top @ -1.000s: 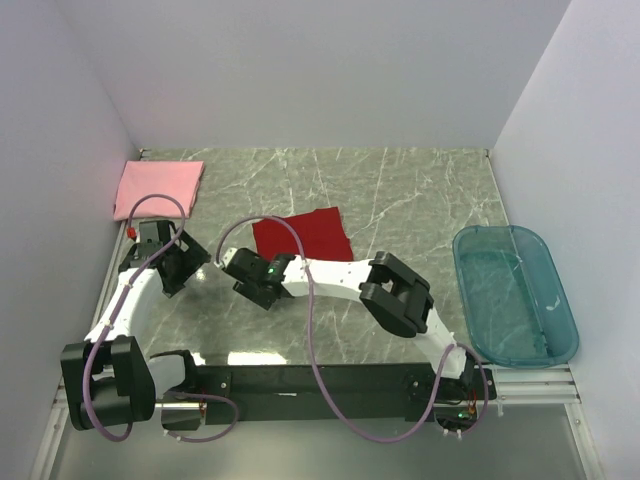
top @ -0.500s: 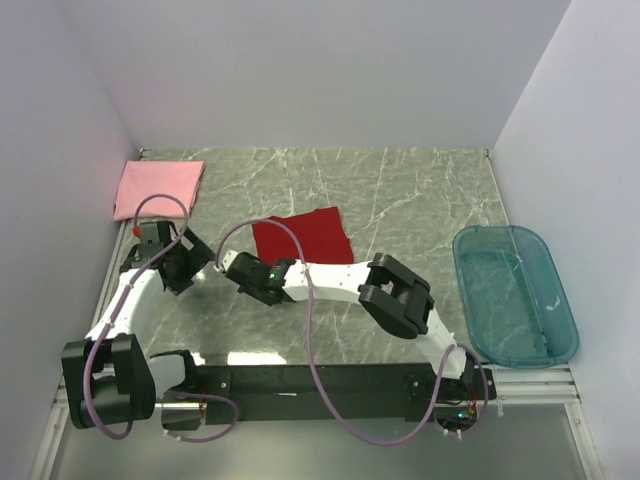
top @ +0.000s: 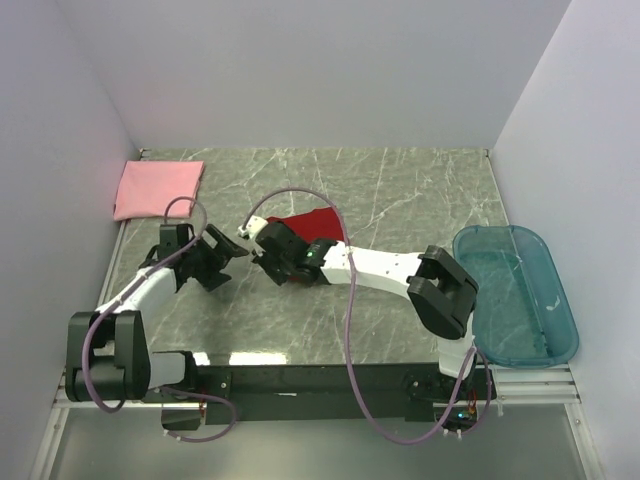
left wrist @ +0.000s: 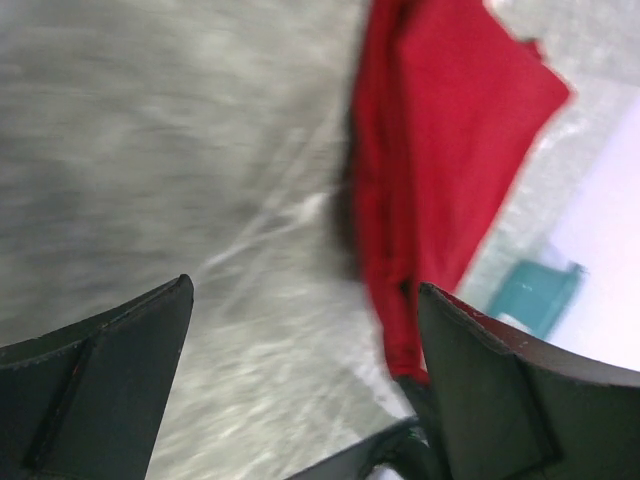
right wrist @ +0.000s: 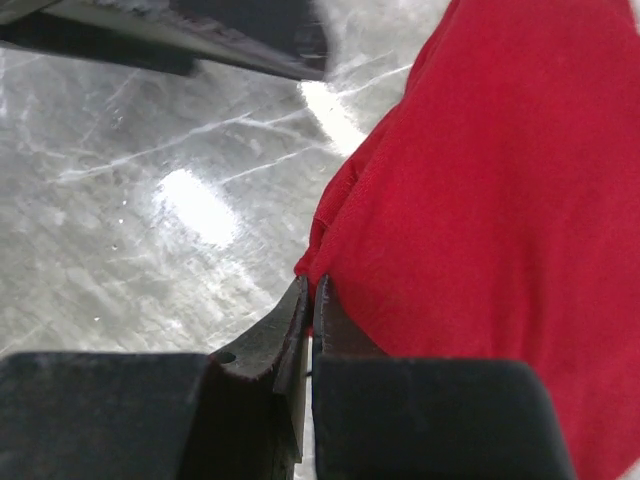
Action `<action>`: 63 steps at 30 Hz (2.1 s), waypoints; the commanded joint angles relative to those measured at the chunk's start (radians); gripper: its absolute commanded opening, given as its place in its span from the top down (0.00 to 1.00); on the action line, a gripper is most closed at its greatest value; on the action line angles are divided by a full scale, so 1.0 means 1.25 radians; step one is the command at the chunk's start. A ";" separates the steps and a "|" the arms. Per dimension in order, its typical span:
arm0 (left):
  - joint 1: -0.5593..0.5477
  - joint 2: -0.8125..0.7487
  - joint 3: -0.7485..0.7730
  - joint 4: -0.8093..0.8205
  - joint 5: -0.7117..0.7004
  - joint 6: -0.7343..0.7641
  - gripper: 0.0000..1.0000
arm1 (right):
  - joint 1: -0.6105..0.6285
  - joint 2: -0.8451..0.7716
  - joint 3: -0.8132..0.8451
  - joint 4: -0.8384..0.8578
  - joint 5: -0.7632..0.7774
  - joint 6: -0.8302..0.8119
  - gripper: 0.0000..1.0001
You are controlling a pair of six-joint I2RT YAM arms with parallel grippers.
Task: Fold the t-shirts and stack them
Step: Neatly place the folded tshirt to the corner
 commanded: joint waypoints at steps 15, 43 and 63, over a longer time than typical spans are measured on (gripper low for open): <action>-0.226 0.217 -0.009 0.303 -0.042 -0.280 0.00 | -0.024 -0.069 -0.078 0.108 -0.075 0.070 1.00; -0.238 0.373 0.363 -0.070 -0.424 0.232 0.99 | -0.062 -0.135 -0.080 0.000 -0.122 0.139 0.35; -0.129 0.647 0.945 -0.266 -0.808 0.580 0.99 | -0.215 -0.497 -0.380 -0.194 -0.076 0.192 0.10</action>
